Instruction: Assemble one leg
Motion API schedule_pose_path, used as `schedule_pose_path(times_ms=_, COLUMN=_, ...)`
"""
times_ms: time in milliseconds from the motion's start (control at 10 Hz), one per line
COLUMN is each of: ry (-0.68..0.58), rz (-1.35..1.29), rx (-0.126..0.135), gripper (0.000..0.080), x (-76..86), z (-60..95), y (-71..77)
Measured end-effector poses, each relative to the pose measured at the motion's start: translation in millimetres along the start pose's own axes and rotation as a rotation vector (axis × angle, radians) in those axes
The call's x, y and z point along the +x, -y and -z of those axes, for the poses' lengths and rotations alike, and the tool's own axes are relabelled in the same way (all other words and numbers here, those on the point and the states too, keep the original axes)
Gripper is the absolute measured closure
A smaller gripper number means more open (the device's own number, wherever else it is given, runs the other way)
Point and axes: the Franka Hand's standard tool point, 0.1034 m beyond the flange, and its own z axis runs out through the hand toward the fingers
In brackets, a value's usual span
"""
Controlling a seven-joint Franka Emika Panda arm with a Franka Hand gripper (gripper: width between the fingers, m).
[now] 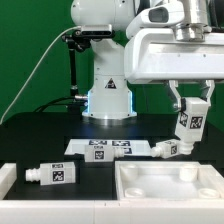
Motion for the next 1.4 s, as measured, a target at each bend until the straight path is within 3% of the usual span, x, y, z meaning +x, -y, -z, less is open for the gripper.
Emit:
schedule_pose_path(times_ms=300, ry=-0.009, rz=-0.017, rx=0.002, gripper=0.0512, x=-1.9, z=-6.8, y=-1.5)
schedule_pose_path(times_ms=500, ry=-0.019, rz=-0.036, rx=0.018, gripper=0.0512, x=4.0, z=-16.0, y=12.0)
schedule_pose_path(times_ms=900, ry=-0.062, rz=-0.036, rx=0.003, gripper=0.0512, x=5.5, z=-35.7, y=11.3)
schedule_pose_path(times_ms=1400, ry=-0.093, rz=-0.045, rx=-0.004, gripper=0.0512, x=11.2, z=-40.9, y=11.3)
